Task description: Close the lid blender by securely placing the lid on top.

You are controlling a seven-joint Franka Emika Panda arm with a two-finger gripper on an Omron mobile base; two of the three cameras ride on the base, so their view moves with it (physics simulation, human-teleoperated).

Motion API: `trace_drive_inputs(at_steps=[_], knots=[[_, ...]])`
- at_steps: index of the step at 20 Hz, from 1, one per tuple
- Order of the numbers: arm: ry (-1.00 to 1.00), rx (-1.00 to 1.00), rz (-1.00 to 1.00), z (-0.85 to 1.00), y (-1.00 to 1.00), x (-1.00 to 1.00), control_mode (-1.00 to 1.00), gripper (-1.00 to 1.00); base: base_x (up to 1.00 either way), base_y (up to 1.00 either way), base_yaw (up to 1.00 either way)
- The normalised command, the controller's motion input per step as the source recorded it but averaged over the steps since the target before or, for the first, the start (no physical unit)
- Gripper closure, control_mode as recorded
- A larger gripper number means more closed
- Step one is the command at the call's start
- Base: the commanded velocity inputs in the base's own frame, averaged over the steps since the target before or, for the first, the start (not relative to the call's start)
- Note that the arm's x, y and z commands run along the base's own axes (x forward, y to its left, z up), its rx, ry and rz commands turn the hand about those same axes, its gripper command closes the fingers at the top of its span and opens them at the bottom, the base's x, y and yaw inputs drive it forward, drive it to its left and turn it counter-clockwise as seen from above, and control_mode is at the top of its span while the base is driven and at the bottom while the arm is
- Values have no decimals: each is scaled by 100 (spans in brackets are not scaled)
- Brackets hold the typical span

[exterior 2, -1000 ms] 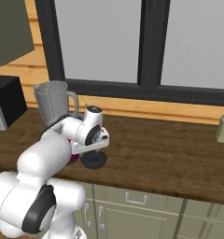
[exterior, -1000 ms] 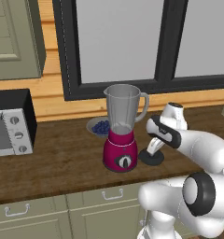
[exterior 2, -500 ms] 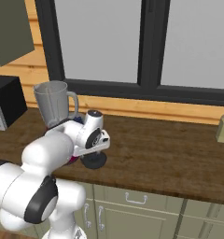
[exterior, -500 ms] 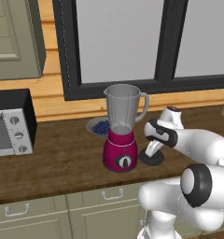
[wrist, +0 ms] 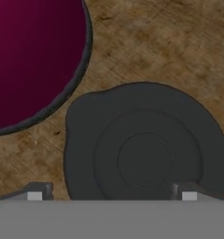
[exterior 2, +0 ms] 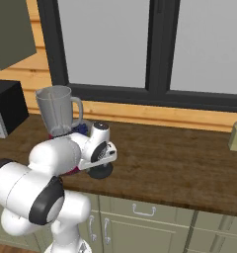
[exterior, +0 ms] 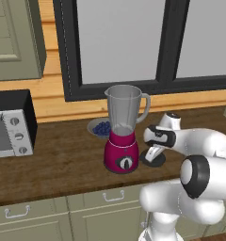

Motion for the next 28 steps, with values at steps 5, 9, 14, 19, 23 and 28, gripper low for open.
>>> trace_drive_inputs(at_steps=[5,9,14,19,23,28], knots=[[0,0,0,-2,-8,30,-100,-100,0,0,0],[0,0,0,-11,-12,30,-100,-100,0,0,0],[0,0,0,-46,-1,13,-100,-100,0,0,0],[0,0,0,-48,0,0,-100,100,0,0,0],[0,0,0,-38,14,-9,-100,100,0,0,0],[-1,0,0,-21,22,-31,-100,100,0,0,0]])
